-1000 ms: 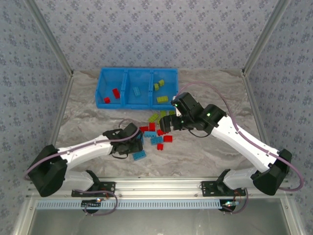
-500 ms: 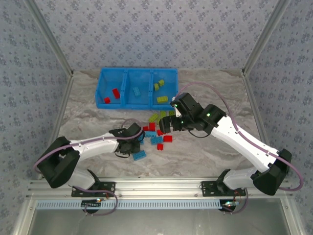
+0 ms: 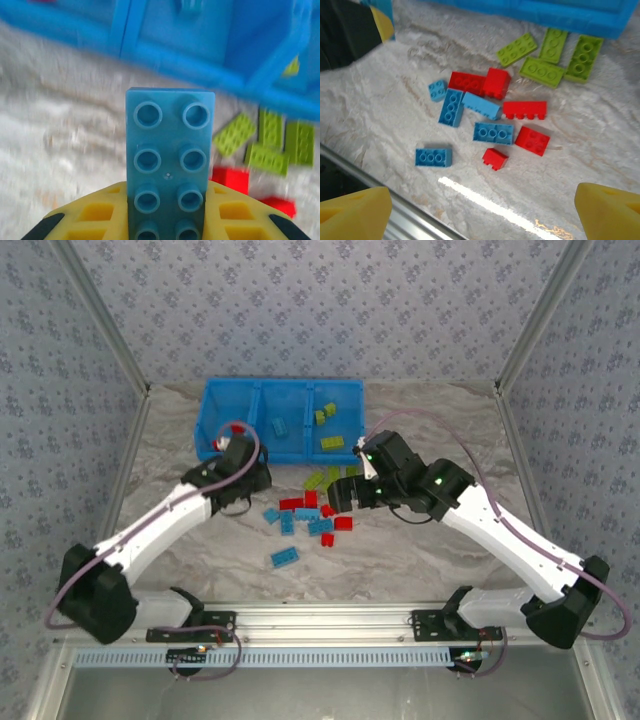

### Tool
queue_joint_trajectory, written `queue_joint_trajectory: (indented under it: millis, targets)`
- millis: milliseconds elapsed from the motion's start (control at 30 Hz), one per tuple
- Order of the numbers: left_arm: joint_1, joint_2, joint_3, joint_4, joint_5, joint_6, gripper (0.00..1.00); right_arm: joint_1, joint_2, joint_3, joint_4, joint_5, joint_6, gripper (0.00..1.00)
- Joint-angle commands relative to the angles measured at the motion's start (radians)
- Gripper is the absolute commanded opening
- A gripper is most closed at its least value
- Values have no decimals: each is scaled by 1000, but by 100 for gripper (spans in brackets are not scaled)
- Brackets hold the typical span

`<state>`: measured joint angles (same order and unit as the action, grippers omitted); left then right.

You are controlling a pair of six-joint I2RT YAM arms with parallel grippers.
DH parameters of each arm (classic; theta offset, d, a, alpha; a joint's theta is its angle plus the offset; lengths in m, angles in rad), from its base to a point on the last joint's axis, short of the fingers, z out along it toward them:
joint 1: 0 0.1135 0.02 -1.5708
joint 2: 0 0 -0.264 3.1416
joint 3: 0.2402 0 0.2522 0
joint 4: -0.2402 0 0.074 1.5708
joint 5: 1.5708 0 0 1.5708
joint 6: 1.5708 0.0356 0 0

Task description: Sort the legos into containers by color

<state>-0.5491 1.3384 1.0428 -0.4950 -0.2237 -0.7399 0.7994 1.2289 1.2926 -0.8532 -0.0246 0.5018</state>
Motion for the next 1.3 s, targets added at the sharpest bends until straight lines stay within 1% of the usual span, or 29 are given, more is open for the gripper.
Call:
queue_joint_trajectory:
  millis: [0, 67, 167, 300, 367, 400, 533, 600, 667, 833, 900, 1000, 1067, 1167, 1267]
  targets:
    - [63, 149, 132, 89, 27, 102, 17, -6, -34, -5, -11, 86, 31, 97]
    - [98, 272, 244, 82, 48, 129, 17, -6, -49, -17, -14, 92, 40, 97]
    - [116, 454, 438, 30, 60, 195, 19, -6, -75, -33, -17, 103, 53, 97]
    - [141, 629, 635, -5, 93, 214, 26, -6, -114, -62, -15, 122, 76, 97]
    - [143, 691, 715, -29, 65, 226, 33, -7, -132, -74, -14, 126, 87, 97]
    - [144, 720, 755, -45, 55, 233, 35, -7, -141, -82, -12, 129, 91, 97]
    - [144, 764, 857, -95, 78, 237, 42, -8, -154, -90, -21, 148, 96, 97]
    - [144, 735, 849, -94, 97, 233, 46, -8, -153, -92, -29, 159, 97, 98]
    - [143, 689, 814, -83, 117, 227, 49, -11, -154, -92, -26, 163, 99, 98]
    - [137, 507, 651, -54, 170, 192, 50, -19, -142, -130, 4, 159, 103, 99]
    - [116, 406, 553, -45, 187, 175, 50, -26, -126, -131, 10, 150, 101, 99]
    - [27, 259, 394, -11, 151, 137, 50, -36, -105, -131, 5, 166, 119, 99]
    - [-49, 216, 327, -27, 109, 103, 50, -50, -100, -137, 6, 178, 152, 99]
    - [-141, 210, 254, -24, 94, 46, 50, -71, -106, -159, 38, 142, 152, 98]
    - [-178, 258, 206, 27, 105, -5, 50, -80, -109, -180, 65, 94, 139, 98]
